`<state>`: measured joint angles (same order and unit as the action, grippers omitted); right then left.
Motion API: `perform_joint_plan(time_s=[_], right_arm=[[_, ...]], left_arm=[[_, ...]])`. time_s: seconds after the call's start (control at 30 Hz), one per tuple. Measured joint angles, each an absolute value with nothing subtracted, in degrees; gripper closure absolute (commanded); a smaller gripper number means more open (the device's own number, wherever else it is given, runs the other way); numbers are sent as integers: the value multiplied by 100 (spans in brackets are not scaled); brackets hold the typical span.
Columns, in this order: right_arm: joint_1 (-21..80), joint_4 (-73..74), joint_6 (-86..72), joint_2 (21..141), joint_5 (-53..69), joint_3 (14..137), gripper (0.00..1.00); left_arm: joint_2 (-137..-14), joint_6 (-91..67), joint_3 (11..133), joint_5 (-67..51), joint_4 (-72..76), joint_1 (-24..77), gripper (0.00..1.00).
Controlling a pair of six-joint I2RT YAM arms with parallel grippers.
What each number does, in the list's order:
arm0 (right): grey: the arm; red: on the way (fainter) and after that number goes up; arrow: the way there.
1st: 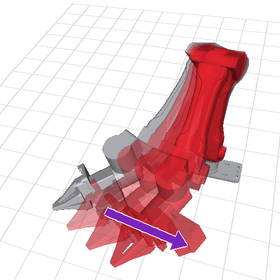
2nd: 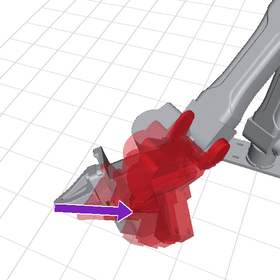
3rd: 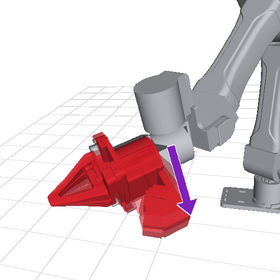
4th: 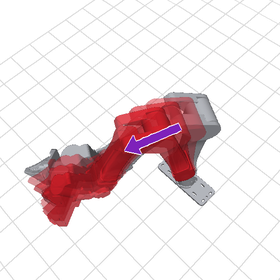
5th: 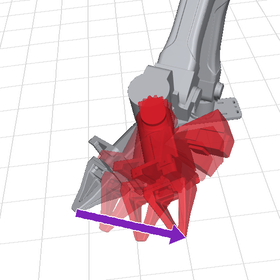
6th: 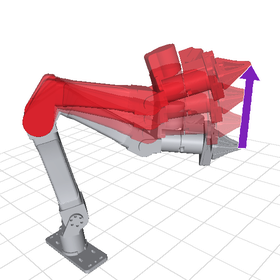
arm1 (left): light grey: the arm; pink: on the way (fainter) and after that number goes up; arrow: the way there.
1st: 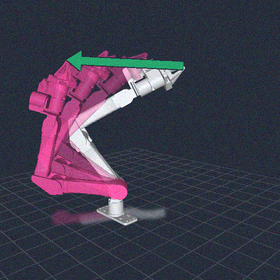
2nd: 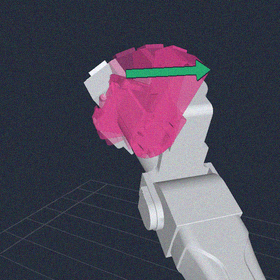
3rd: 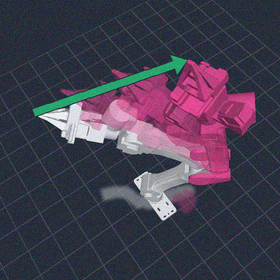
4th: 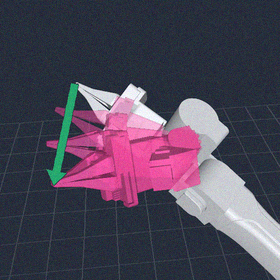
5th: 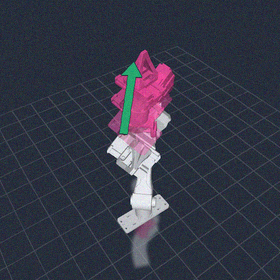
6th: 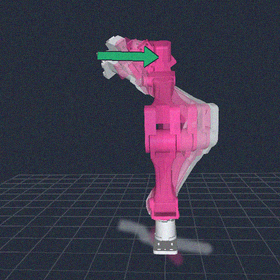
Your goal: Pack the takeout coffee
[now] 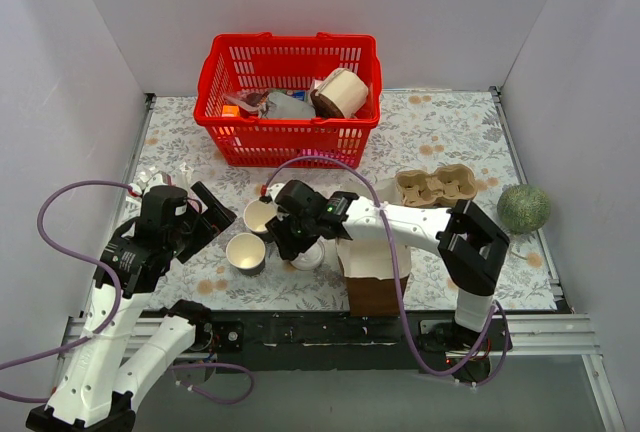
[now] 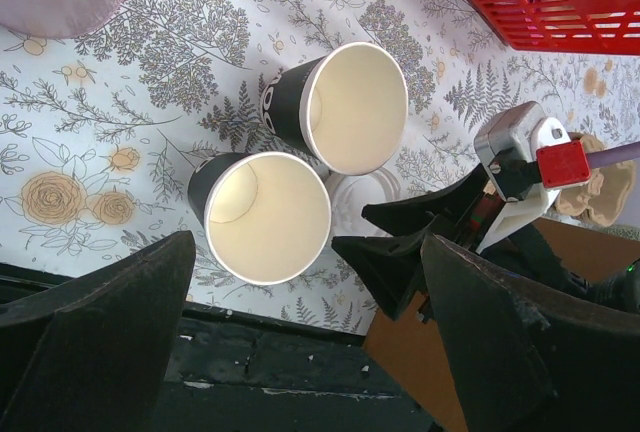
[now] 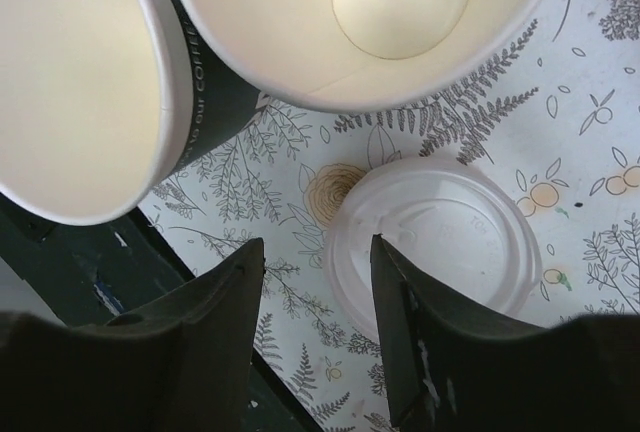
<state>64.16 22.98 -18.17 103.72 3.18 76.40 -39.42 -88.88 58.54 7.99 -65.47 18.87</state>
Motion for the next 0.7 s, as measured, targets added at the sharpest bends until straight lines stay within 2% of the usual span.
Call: perform_joint_plan(time_s=[0.2, 0.7], right_arm=[[6571, 2397, -1837, 10589, 174, 7924, 48], [6910, 3251, -2185, 10554, -1308, 8562, 47]], left_arm=[[-3931, -8886, 5854, 799, -6549, 1887, 2], [-3824, -8864, 5854, 823, -6556, 1887, 2]])
